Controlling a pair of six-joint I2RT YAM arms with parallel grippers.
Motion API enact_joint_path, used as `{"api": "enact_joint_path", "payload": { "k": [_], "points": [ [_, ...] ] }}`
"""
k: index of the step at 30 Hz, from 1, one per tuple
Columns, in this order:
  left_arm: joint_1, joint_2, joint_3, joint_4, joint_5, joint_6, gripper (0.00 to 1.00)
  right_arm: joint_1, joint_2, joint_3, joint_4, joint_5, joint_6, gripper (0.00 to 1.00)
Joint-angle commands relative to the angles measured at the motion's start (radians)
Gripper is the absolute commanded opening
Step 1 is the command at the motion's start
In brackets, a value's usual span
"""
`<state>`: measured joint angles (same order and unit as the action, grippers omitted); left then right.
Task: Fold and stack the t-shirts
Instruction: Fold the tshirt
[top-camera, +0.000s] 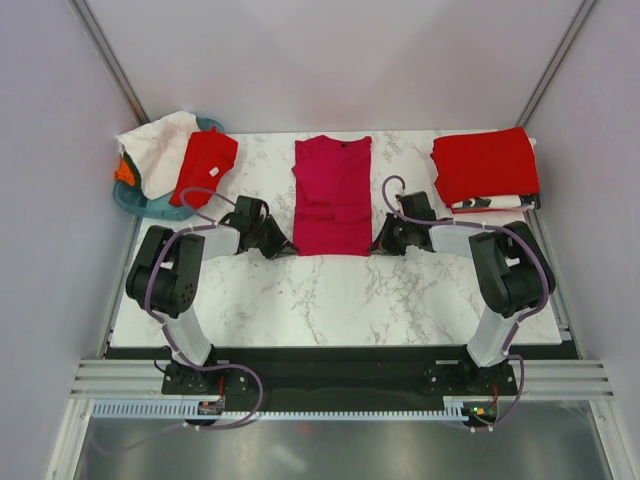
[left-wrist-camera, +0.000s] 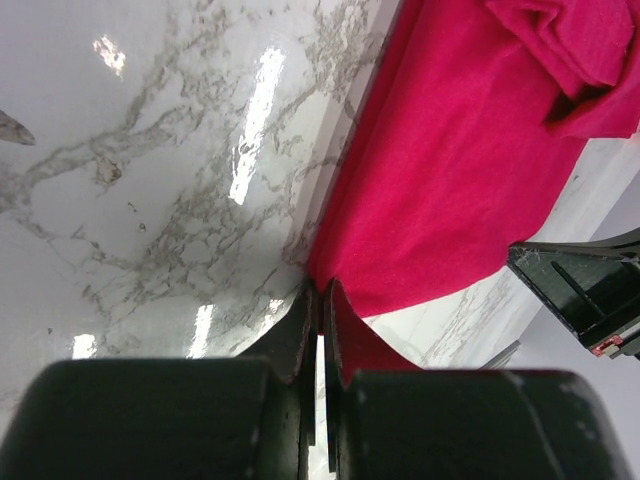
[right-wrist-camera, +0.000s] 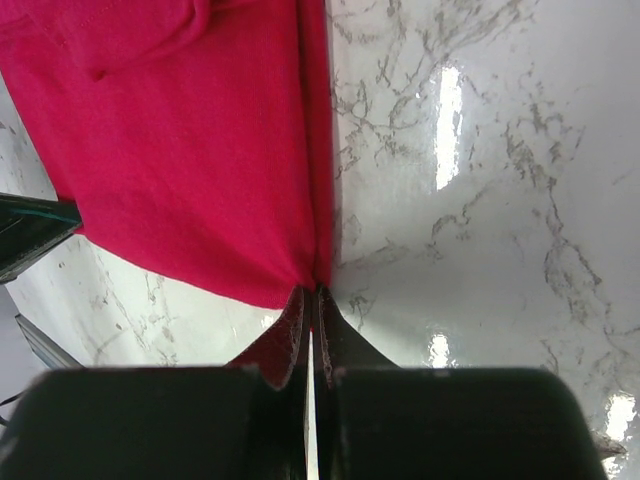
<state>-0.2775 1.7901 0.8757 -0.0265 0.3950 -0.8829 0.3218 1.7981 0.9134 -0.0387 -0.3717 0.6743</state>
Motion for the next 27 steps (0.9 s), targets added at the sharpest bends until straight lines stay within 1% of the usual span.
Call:
{"api": "enact_joint_path", "payload": {
  "k": [1, 4, 6, 9, 10, 11, 14, 16, 18, 22, 24, 25, 27],
  "points": [
    [-0.006, -0.037, -0.020, -0.029, -0.054, 0.035, 0.02, 0.005, -0.031, 0.015, -0.032, 0.005, -0.001, 0.00],
    [-0.006, -0.086, 0.000, -0.067, -0.048, 0.050, 0.02, 0.003, -0.077, 0.030, -0.046, -0.001, 0.001, 0.00],
    [-0.006, -0.112, 0.043, -0.107, -0.035, 0.056, 0.02, 0.003, -0.095, 0.059, -0.073, -0.003, 0.001, 0.00],
    [0.000, -0.145, 0.155, -0.196, -0.012, 0.073, 0.02, -0.004, -0.114, 0.165, -0.137, -0.015, -0.004, 0.00],
    [0.001, -0.156, 0.184, -0.216, -0.007, 0.079, 0.02, -0.004, -0.121, 0.223, -0.173, -0.016, -0.005, 0.00],
    [0.004, -0.170, 0.234, -0.240, -0.002, 0.081, 0.02, -0.007, -0.149, 0.248, -0.190, -0.015, -0.007, 0.00],
    [0.004, -0.245, 0.258, -0.274, 0.019, 0.073, 0.02, -0.010, -0.227, 0.295, -0.233, 0.005, -0.007, 0.00],
    [0.004, -0.288, 0.243, -0.279, 0.048, 0.067, 0.02, -0.007, -0.284, 0.273, -0.251, 0.016, -0.005, 0.00],
    [0.001, -0.314, 0.192, -0.280, 0.074, 0.062, 0.02, -0.007, -0.315, 0.234, -0.262, 0.011, -0.001, 0.00],
    [-0.011, -0.402, 0.073, -0.280, 0.068, 0.065, 0.02, -0.007, -0.408, 0.073, -0.262, -0.010, 0.011, 0.00],
    [-0.011, -0.465, 0.000, -0.279, 0.080, 0.065, 0.02, -0.007, -0.448, 0.019, -0.263, -0.013, 0.016, 0.00],
    [-0.012, -0.486, -0.024, -0.282, 0.087, 0.064, 0.02, -0.007, -0.500, -0.032, -0.263, -0.013, 0.016, 0.00],
    [-0.026, -0.564, -0.093, -0.288, 0.096, 0.059, 0.02, -0.009, -0.554, -0.082, -0.273, -0.021, 0.022, 0.00]
  ]
}}
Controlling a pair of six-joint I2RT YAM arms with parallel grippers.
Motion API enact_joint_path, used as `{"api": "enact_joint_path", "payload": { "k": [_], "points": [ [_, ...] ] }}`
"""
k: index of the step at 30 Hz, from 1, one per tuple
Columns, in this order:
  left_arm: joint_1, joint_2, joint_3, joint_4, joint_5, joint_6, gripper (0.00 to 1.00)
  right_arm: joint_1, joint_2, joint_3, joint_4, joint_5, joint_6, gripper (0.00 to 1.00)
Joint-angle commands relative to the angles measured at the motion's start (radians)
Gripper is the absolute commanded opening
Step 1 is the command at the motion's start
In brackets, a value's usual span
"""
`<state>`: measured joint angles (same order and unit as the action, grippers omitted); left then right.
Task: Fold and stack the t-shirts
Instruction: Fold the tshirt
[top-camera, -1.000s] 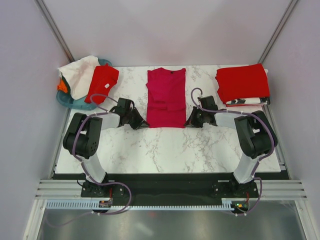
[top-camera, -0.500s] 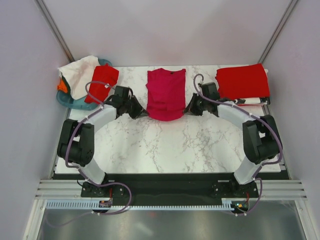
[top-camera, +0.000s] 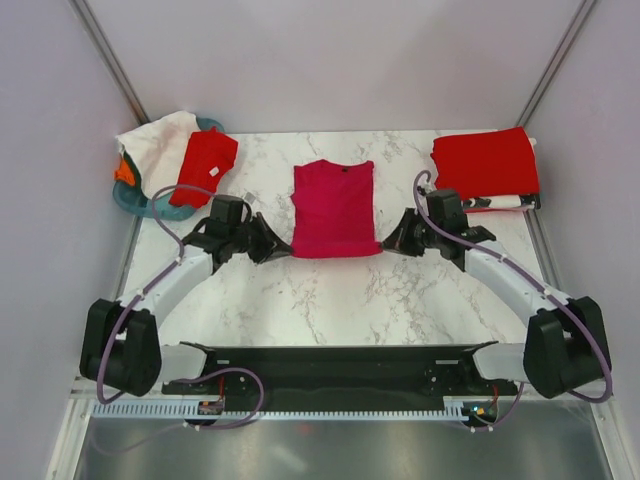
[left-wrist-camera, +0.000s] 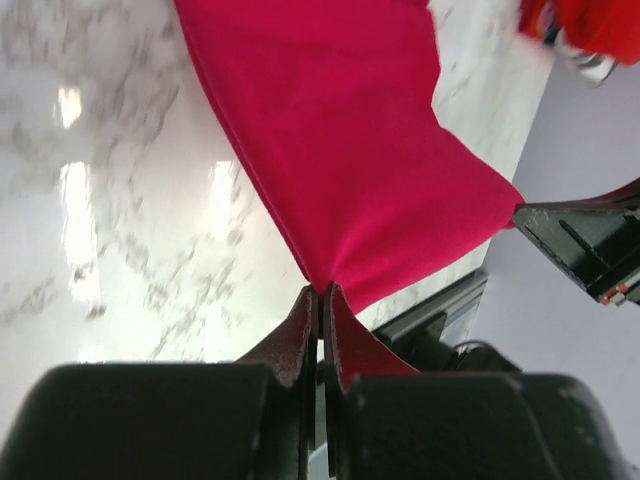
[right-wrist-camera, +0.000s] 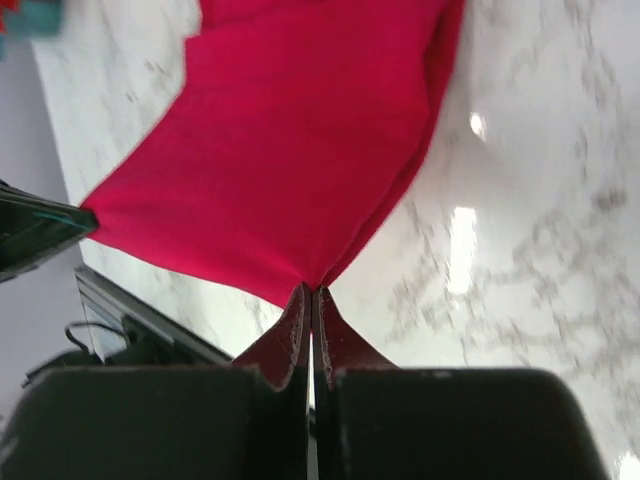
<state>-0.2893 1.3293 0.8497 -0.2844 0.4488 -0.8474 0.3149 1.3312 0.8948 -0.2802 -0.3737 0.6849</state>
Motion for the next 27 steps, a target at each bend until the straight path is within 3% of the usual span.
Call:
{"api": "enact_joint_path", "payload": {
  "k": [1, 7, 12, 27],
  "points": [
    [-0.022, -0.132, -0.089, -0.038, 0.042, 0.016, 0.02, 0.000, -0.146, -0.101, -0.051, -0.021, 0.015, 0.00],
    [-0.099, -0.340, -0.225, -0.056, 0.099, -0.082, 0.02, 0.000, -0.352, -0.192, -0.146, -0.022, 0.022, 0.00],
    [-0.099, -0.377, -0.189, -0.061, 0.119, -0.111, 0.02, -0.002, -0.394, -0.142, -0.171, 0.028, 0.025, 0.00],
    [0.024, -0.033, 0.153, -0.056, 0.126, -0.048, 0.02, -0.010, 0.040, 0.294, -0.160, 0.140, -0.050, 0.00]
  ]
}}
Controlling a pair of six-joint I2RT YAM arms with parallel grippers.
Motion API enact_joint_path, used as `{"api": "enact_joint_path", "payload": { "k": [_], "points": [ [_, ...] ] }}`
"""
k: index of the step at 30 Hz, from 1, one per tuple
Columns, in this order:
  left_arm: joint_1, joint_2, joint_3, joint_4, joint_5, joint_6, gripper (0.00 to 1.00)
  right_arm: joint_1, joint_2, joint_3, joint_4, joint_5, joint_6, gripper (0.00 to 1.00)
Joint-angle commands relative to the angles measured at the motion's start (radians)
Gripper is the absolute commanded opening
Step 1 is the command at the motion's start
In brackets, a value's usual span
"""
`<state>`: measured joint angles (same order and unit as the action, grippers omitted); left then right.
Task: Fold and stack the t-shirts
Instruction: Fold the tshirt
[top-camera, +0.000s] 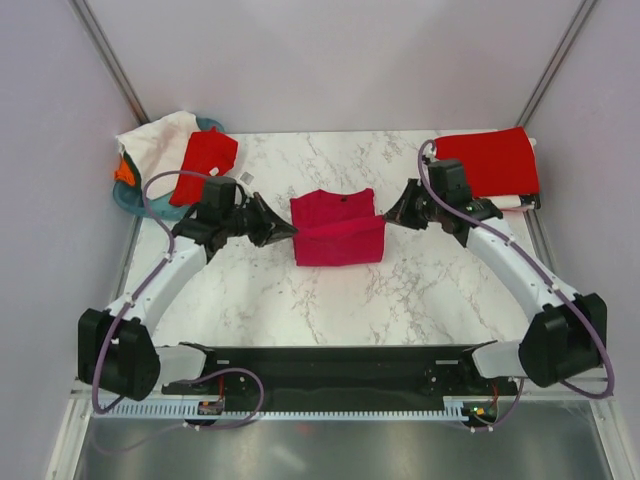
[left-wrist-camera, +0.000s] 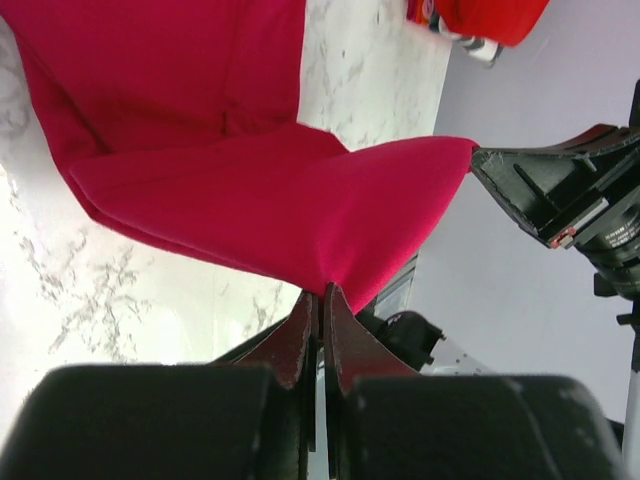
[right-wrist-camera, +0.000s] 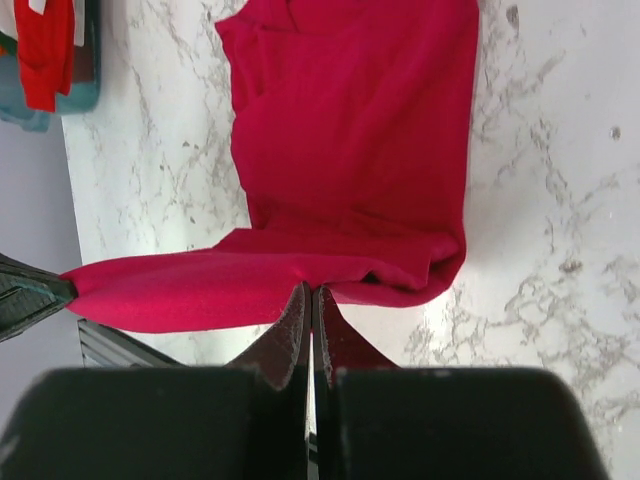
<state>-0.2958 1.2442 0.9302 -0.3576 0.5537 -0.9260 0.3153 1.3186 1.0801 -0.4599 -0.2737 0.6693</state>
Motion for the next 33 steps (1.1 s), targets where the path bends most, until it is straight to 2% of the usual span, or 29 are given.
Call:
{"api": "enact_joint_path", "payload": {
  "k": [1, 7, 16, 20, 21, 22, 24, 25, 26, 27, 28, 30, 33],
  "points": [
    [0.047, 0.070, 0.105, 0.017, 0.023, 0.035, 0.02, -0.013, 0.101, 0.130, 0.023, 0.042, -0.043, 0.00],
    [0.089, 0.259, 0.217, 0.039, 0.034, 0.047, 0.02, -0.042, 0.310, 0.294, 0.027, 0.005, -0.056, 0.00],
    [0.113, 0.526, 0.482, 0.063, 0.019, 0.036, 0.02, -0.081, 0.603, 0.515, 0.069, -0.110, -0.033, 0.00],
    [0.119, 0.653, 0.574, 0.063, -0.009, 0.026, 0.02, -0.082, 0.740, 0.619, 0.086, -0.133, -0.011, 0.03],
    [0.122, 0.716, 0.591, 0.065, -0.012, 0.021, 0.02, -0.084, 0.766, 0.653, 0.090, -0.133, -0.005, 0.07],
    [0.132, 0.742, 0.629, 0.066, -0.012, 0.016, 0.06, -0.084, 0.809, 0.664, 0.118, -0.136, 0.012, 0.10],
    [0.138, 0.828, 0.669, 0.095, 0.011, 0.029, 0.21, -0.090, 0.847, 0.682, 0.170, -0.140, 0.030, 0.34],
    [0.147, 0.853, 0.720, 0.091, 0.008, 0.035, 0.46, -0.091, 0.879, 0.704, 0.220, -0.144, 0.044, 0.50],
    [0.150, 0.866, 0.739, 0.089, 0.002, 0.039, 0.65, -0.091, 0.895, 0.718, 0.240, -0.151, 0.039, 0.64],
    [0.150, 0.874, 0.751, 0.085, -0.014, 0.067, 0.90, -0.090, 0.910, 0.736, 0.242, -0.156, 0.030, 0.65],
    [0.150, 0.877, 0.769, 0.072, -0.027, 0.082, 1.00, -0.093, 0.916, 0.753, 0.241, -0.159, 0.021, 0.65],
    [0.150, 0.861, 0.762, 0.049, -0.055, 0.111, 1.00, -0.094, 0.887, 0.726, 0.245, -0.154, -0.031, 0.65],
    [0.144, 0.813, 0.699, 0.048, -0.099, 0.183, 1.00, -0.094, 0.805, 0.580, 0.296, -0.124, -0.100, 0.65]
  ]
}}
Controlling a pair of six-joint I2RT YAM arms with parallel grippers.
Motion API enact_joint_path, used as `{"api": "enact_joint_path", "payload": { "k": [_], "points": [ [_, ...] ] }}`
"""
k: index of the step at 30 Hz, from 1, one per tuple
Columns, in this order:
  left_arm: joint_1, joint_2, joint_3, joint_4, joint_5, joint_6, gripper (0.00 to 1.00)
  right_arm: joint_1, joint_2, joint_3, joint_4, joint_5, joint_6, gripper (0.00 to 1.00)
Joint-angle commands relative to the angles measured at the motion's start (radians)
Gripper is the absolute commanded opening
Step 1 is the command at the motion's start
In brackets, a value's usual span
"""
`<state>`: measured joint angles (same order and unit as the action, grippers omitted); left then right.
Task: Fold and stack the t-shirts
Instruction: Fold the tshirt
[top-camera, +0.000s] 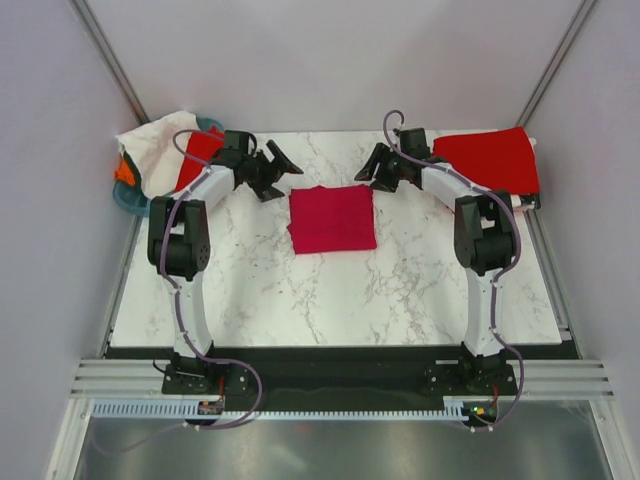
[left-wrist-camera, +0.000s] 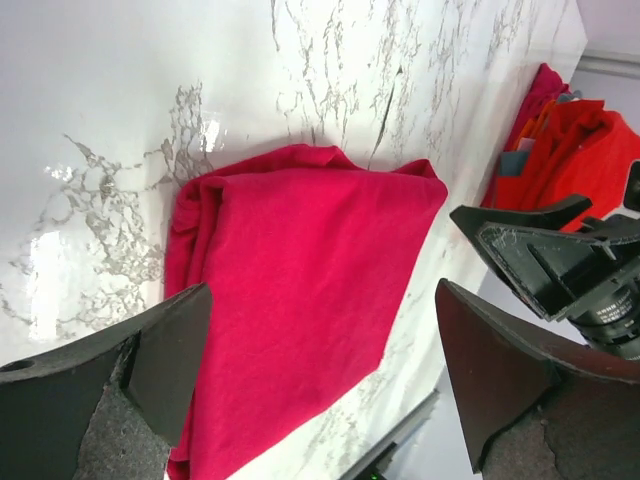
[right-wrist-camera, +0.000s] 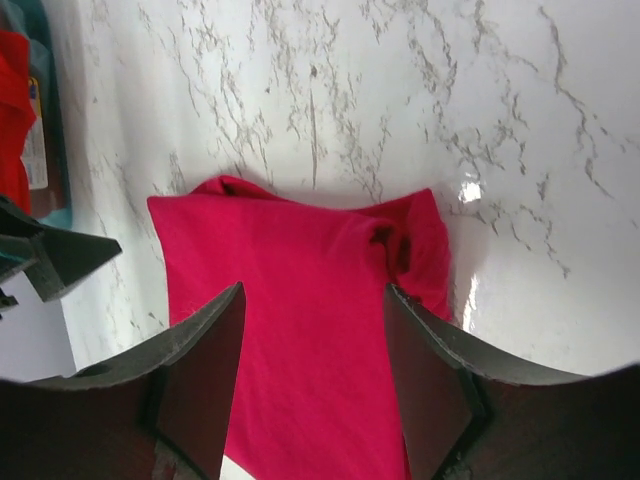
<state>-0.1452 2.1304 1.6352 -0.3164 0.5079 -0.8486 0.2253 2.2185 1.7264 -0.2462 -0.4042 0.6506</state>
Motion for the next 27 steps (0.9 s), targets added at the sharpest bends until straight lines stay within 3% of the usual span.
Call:
{"api": "enact_joint_path", "payload": {
  "k": [1, 4, 8, 11, 20, 27],
  "points": [
    [-0.014, -0.081, -0.043, 0.005, -0.066, 0.118, 1.00, -0.003, -0.123, -0.089, 0.088, 0.013, -0.094, 0.65],
    [-0.027, -0.092, -0.080, 0.005, -0.092, 0.160, 1.00, -0.001, -0.152, -0.152, 0.087, 0.034, -0.138, 0.66],
    [-0.050, -0.069, -0.090, 0.004, -0.120, 0.183, 1.00, 0.003, -0.155, -0.195, 0.078, 0.090, -0.158, 0.78],
    [-0.053, -0.053, -0.089, 0.000, -0.146, 0.192, 0.99, 0.006, -0.128, -0.194, 0.078, 0.099, -0.161, 0.79],
    [-0.051, 0.026, -0.041, -0.015, -0.177, 0.209, 0.88, 0.014, -0.010, -0.130, 0.078, 0.113, -0.157, 0.65],
    [-0.053, 0.082, -0.005, -0.026, -0.183, 0.218, 0.81, 0.023, 0.046, -0.088, 0.081, 0.111, -0.154, 0.62]
  ]
}}
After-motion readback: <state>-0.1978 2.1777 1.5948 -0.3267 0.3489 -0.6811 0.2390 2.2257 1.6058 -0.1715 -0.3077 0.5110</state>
